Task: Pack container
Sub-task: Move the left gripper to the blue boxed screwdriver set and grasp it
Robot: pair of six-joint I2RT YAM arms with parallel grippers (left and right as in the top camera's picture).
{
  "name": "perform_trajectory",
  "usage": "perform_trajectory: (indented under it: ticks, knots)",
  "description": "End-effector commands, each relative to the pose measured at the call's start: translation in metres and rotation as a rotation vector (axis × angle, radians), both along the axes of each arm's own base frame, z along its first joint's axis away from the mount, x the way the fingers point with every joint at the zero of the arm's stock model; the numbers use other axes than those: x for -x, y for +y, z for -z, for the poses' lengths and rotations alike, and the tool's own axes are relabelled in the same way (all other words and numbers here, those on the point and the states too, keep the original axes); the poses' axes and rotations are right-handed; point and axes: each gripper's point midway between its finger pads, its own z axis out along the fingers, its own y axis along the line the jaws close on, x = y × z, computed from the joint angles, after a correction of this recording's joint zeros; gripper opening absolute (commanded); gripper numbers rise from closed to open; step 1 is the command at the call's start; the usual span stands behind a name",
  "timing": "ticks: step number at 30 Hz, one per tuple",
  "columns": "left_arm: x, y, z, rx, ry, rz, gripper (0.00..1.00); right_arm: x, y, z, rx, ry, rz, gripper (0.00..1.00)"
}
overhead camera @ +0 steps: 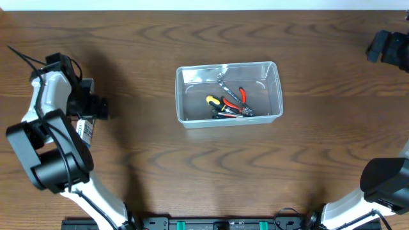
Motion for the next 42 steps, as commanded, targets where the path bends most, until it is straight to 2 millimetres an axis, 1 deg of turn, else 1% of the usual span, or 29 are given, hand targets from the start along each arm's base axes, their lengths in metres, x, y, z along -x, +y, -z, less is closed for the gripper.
perform_trajectory:
  ticks: [1,4,9,12,15,19,21,23,25,29,33,34,37,38,40,42]
  knots:
    - [0.005,-0.004,0.017,0.033,0.037,0.015,0.96,0.002,0.0,0.002,0.029,0.017,-0.014,0.99]
    - [0.005,-0.005,0.023,0.045,0.048,0.015,0.91,0.003,-0.001,0.002,0.033,0.024,-0.011,0.99]
    - [0.001,-0.01,0.024,0.076,0.027,0.012,0.87,0.003,-0.001,0.003,0.032,0.025,-0.011,0.99]
    - [0.001,-0.01,0.024,0.077,0.027,0.012,0.77,0.004,-0.001,0.003,0.031,0.027,-0.011,0.99]
    - [0.001,-0.01,0.024,0.077,0.027,0.012,0.7,0.004,0.0,0.003,0.03,0.03,-0.011,0.99]
    - [0.001,-0.011,0.024,0.077,0.028,0.012,0.56,0.006,0.0,0.004,0.028,0.035,-0.011,0.99]
    - [0.001,-0.011,0.024,0.077,0.028,0.012,0.52,0.006,0.0,0.004,0.028,0.036,-0.011,0.99]
    - [0.001,-0.011,0.024,0.077,0.028,0.012,0.49,0.006,0.0,0.004,0.027,0.039,-0.011,0.99]
    - [0.001,-0.011,0.024,0.077,0.028,0.012,0.41,0.007,0.001,0.005,0.025,0.042,-0.011,0.99]
    - [0.001,-0.011,0.024,0.077,0.028,0.011,0.31,0.007,0.001,0.005,0.025,0.043,-0.011,0.99]
    - [0.002,-0.011,0.021,0.076,0.026,0.012,0.25,0.007,0.001,0.005,0.025,0.043,-0.011,0.99]
    - [0.001,-0.01,0.02,0.074,0.021,0.012,0.21,0.007,0.0,0.005,0.027,0.044,-0.01,0.99]
    - [-0.004,-0.009,0.008,0.061,-0.011,0.014,0.19,0.008,0.0,0.005,0.031,0.045,-0.009,0.99]
    - [-0.006,-0.01,0.002,0.054,-0.027,0.015,0.15,0.008,0.0,0.005,0.031,0.045,-0.008,0.99]
    - [-0.011,-0.011,-0.015,0.043,-0.067,0.024,0.13,0.008,0.0,0.005,0.031,0.045,-0.008,0.99]
    - [-0.018,-0.017,-0.04,0.023,-0.128,0.046,0.11,0.008,0.0,0.005,0.03,0.045,-0.008,0.99]
